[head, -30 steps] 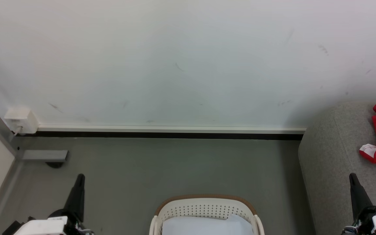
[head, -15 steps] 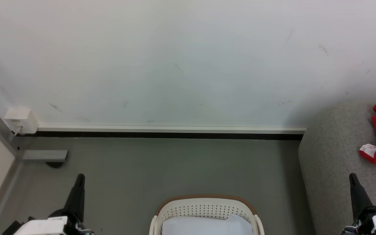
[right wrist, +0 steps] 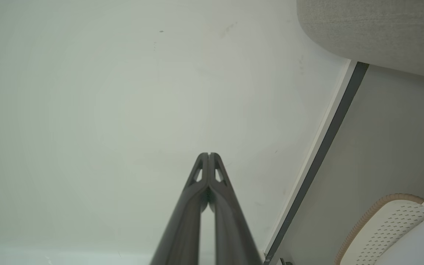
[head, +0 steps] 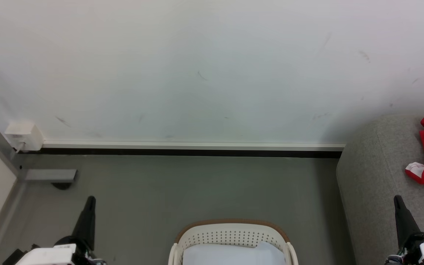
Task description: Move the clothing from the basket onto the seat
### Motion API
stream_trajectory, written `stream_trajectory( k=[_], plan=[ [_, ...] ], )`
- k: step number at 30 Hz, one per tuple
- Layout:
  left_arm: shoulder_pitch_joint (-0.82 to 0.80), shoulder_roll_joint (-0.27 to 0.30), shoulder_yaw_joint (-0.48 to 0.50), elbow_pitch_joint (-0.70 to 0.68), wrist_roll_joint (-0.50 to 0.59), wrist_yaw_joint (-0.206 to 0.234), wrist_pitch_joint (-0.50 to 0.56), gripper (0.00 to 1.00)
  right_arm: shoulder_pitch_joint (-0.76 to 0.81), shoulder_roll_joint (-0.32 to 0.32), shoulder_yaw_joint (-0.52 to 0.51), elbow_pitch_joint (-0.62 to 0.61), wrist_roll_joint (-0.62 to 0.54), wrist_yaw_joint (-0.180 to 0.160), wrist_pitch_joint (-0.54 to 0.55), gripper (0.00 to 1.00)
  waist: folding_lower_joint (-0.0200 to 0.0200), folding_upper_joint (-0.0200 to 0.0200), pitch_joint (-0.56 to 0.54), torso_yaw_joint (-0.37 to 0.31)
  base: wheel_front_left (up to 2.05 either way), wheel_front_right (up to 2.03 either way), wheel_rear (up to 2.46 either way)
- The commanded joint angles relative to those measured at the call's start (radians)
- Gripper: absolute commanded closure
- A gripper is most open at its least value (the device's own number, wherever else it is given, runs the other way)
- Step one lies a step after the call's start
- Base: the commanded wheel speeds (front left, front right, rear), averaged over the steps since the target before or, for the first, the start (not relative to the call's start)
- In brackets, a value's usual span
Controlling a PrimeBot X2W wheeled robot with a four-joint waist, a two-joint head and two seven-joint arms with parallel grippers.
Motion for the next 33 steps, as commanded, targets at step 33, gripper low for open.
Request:
stream_trajectory(
  k=[33],
  plan=[
    [-0.007, 0.002, 0.003, -0.003, -0.014, -0.005, 0.004, 1.00, -0.013, -0.007, -0.003, 0.003, 0.002, -0.002, 0.002, 1.00, 0.0000, 0.0000, 0.000, 0.000, 0.00, 0.00, 0.00]
  ],
)
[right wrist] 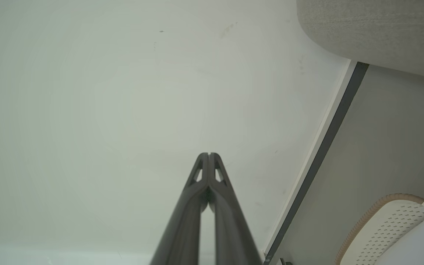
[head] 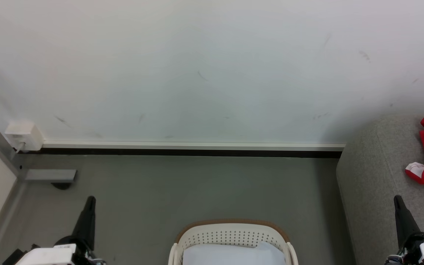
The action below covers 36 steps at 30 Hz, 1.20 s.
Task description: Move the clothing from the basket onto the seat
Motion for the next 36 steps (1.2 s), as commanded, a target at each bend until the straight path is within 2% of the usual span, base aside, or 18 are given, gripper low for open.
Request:
stream_trajectory(
  k=[1, 36],
  plan=[
    [-0.007, 0.002, 0.003, -0.003, -0.014, -0.004, 0.004, 1.00, -0.013, -0.007, -0.003, 0.003, 0.002, -0.002, 0.002, 1.00, 0.0000, 0.0000, 0.000, 0.000, 0.00, 0.00, 0.00],
    [-0.007, 0.002, 0.002, -0.003, -0.014, -0.004, 0.004, 1.00, -0.013, -0.007, -0.003, 0.003, 0.002, -0.002, 0.002, 1.00, 0.0000, 0.0000, 0.000, 0.000, 0.00, 0.00, 0.00]
  ],
)
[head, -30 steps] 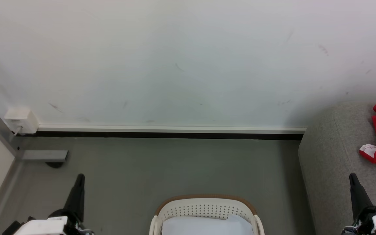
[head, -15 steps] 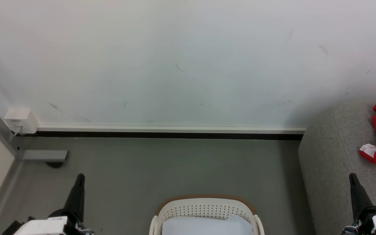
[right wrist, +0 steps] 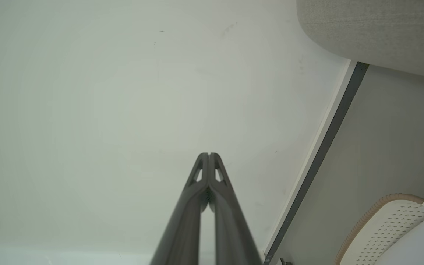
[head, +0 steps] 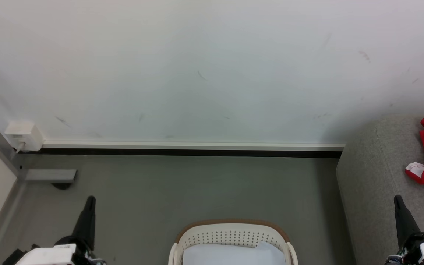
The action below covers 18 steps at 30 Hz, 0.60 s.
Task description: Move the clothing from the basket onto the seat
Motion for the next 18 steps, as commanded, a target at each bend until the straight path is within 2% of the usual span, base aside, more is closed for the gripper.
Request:
stream_trajectory(
  k=[1, 18],
  plan=[
    [-0.007, 0.002, 0.002, -0.003, -0.014, -0.004, 0.004, 1.00, -0.013, -0.007, -0.003, 0.003, 0.002, -0.002, 0.002, 1.00, 0.0000, 0.0000, 0.000, 0.000, 0.00, 0.00, 0.00],
    [-0.007, 0.002, 0.002, -0.003, -0.014, -0.004, 0.004, 1.00, -0.013, -0.007, -0.003, 0.003, 0.002, -0.002, 0.002, 1.00, 0.0000, 0.0000, 0.000, 0.000, 0.00, 0.00, 0.00]
  ],
)
